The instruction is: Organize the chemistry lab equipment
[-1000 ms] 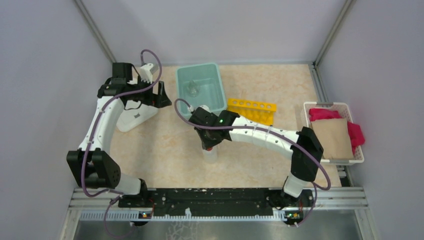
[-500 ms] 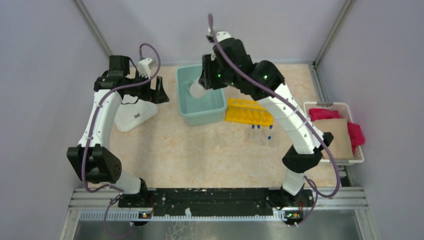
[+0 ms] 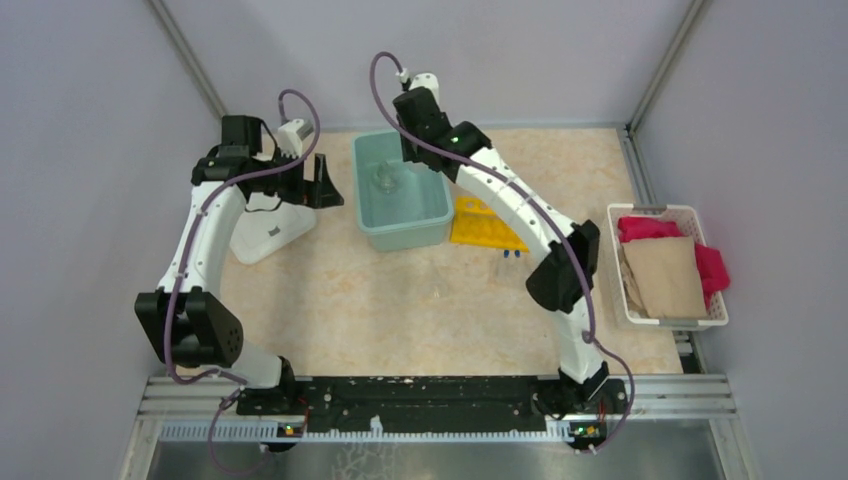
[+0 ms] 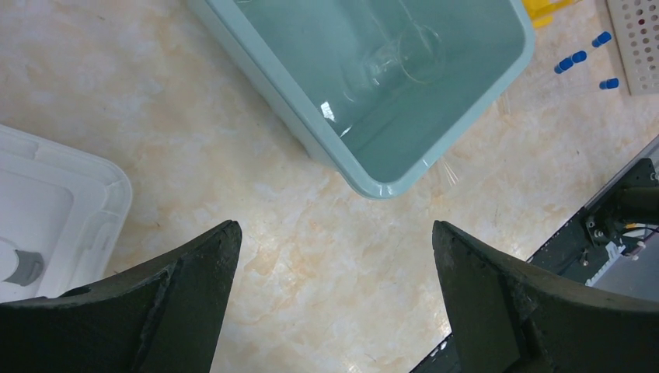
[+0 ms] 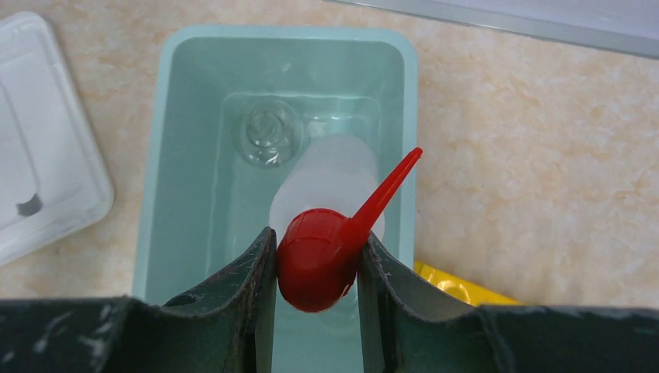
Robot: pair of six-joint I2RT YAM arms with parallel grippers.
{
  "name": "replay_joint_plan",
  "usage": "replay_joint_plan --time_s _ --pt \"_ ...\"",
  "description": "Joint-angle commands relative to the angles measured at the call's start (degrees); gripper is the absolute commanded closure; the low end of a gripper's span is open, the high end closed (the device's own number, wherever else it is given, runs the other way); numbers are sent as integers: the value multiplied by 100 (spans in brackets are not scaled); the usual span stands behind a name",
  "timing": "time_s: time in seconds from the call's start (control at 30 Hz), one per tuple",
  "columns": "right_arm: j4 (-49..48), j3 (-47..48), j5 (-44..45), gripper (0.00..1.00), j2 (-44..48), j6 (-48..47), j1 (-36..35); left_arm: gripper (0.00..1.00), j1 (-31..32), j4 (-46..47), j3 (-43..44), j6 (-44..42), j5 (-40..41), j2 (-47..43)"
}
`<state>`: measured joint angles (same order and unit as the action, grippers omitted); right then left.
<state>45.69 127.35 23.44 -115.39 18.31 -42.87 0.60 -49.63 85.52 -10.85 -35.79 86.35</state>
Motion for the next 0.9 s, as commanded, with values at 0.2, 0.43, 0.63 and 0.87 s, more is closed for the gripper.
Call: replay_joint_plan --time_s 0.2,0.43,0.63,0.87 --pt "-1867 67 443 97 -1078 -624 117 1 -172 102 -130 60 -169 -138" --pt "-2510 -46 722 98 -1508 -793 121 1 -199 62 -144 15 -203 -118" --pt "-2528 137 856 58 -1834 -983 163 1 -276 2 -182 22 -235 -120" --pt "-2170 -456 532 28 -1073 -651 95 1 -346 -52 -216 13 -336 -157"
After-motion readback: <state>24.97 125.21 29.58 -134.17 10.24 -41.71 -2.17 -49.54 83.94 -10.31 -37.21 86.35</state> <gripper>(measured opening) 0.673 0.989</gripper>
